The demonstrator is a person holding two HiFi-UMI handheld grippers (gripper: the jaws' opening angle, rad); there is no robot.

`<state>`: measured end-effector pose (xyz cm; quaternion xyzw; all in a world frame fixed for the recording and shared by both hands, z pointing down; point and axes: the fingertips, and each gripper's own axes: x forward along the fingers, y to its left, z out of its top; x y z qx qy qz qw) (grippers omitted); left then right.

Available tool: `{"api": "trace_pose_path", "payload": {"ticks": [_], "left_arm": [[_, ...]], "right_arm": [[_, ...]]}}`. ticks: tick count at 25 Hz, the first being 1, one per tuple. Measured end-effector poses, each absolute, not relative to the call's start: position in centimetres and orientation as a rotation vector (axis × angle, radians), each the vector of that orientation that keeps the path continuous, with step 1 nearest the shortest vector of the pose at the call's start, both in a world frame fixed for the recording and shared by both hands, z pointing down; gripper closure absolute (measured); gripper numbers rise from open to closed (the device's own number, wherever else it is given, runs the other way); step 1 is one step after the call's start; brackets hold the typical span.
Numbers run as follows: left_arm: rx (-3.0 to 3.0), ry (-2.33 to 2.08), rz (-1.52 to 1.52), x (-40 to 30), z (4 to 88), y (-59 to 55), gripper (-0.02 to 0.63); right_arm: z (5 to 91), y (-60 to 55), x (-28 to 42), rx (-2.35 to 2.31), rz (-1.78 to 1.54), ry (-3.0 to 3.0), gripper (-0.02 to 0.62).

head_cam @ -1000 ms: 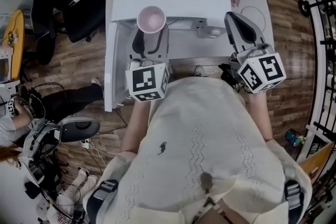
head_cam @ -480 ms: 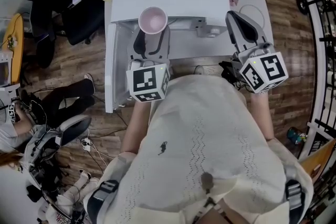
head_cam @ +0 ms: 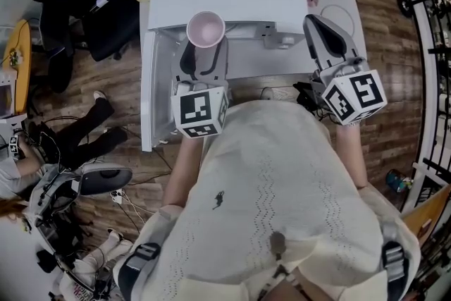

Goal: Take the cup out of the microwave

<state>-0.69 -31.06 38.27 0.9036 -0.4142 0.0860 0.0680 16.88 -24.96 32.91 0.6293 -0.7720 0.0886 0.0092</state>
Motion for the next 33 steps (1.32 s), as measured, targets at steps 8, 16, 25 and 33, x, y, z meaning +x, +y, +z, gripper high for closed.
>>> {"api": "trace_pose_path", "payload": {"ticks": [8,16,25,33], "left_arm": [[2.718,-1.256,0.257,-1.1,38.2,-30.6,0.336],[2.721,-1.247,0.258,-0.9,38.3,-30.6,0.336],[2.725,-1.231,0.275,-0.6,38.6,-30.6,0.336],[2.725,-1.219,0.29,-0.5,39.3,-30.9,0.336]], "right_arm": [[33.2,-24.6,16.5,1.962,0.293,-2.411,0.588],[33.1,-24.7,16.3,1.944,0.279,-2.409,0.588],[33.0,-25.0,16.4,1.954,0.284,-2.41,0.588],[33.3,-25.2,16.6,1.961,0.291,-2.398,0.588]]}}
